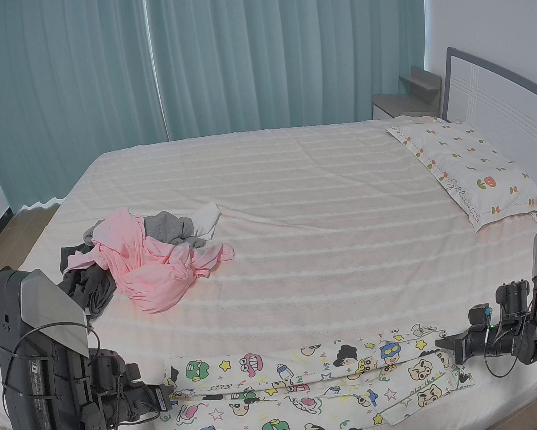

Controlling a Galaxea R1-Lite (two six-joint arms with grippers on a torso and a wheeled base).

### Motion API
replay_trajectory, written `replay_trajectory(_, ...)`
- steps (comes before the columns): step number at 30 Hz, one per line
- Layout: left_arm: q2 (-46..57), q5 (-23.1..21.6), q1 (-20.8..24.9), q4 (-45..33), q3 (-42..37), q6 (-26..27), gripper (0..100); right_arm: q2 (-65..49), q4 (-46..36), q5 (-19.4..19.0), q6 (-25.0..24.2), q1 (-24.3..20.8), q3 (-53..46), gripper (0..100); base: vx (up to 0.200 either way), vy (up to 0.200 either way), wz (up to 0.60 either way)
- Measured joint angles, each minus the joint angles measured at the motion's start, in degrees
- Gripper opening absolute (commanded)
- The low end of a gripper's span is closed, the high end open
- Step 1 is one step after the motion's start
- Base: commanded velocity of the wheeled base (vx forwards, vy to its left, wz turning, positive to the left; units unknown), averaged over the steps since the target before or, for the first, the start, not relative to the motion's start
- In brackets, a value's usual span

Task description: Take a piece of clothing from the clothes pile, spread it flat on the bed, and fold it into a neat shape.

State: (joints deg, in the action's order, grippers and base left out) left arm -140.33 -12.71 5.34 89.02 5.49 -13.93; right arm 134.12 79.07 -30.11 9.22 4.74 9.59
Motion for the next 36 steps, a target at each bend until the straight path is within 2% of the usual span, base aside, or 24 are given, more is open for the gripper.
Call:
replay_trajectory(1,-0.1,0.0,0.0,0.0,-0.1,0.0,0,0.2,0.2,0.1,0.1,0.0,-0.3,0,0.0,0.0,0.0)
replay_trajectory(2,-0.4,0.0,0.0,0.0,-0.1,0.0,100,0.5,0.4,0.1,0.4,0.0,-0.8,0,0.0,0.0,0.0)
replay_trajectory(3,-0.6,0.1,0.1,0.0,-0.1,0.0,100,0.8,0.5,0.1,0.6,0.0,-1.2,0,0.0,0.0,0.0)
replay_trajectory(4,-0.9,0.1,0.1,0.0,-0.1,0.1,100,1.0,0.6,0.2,0.8,0.0,-1.6,100,0.0,0.0,0.0)
replay_trajectory(11,-2.0,0.6,0.0,0.0,-0.1,-0.6,100,1.8,1.7,0.4,1.2,0.1,-3.7,100,0.0,0.0,0.0)
replay_trajectory(18,-1.7,-0.3,-2.3,0.1,-1.6,-2.2,100,2.1,9.5,0.3,1.2,2.0,-7.2,100,0.0,0.0,0.0)
replay_trajectory(26,2.5,-4.9,-5.9,-0.1,-2.1,-12.6,100,1.4,9.9,-0.1,1.0,6.2,-8.5,100,0.0,0.0,0.0)
replay_trajectory(29,4.6,-5.6,-6.5,-0.1,-2.0,-20.5,100,0.0,9.9,-0.5,-0.1,7.2,-8.6,100,0.0,0.0,0.0)
replay_trajectory(32,6.8,-5.9,-6.7,-0.1,-1.7,-28.3,100,-2.8,9.9,-1.1,-5.0,6.9,-8.6,100,0.0,0.0,0.0)
replay_trajectory(36,8.7,-6.2,-6.8,-0.1,-1.3,-32.4,100,-5.9,9.9,-1.3,-15.6,3.5,-7.9,100,0.0,0.0,0.0)
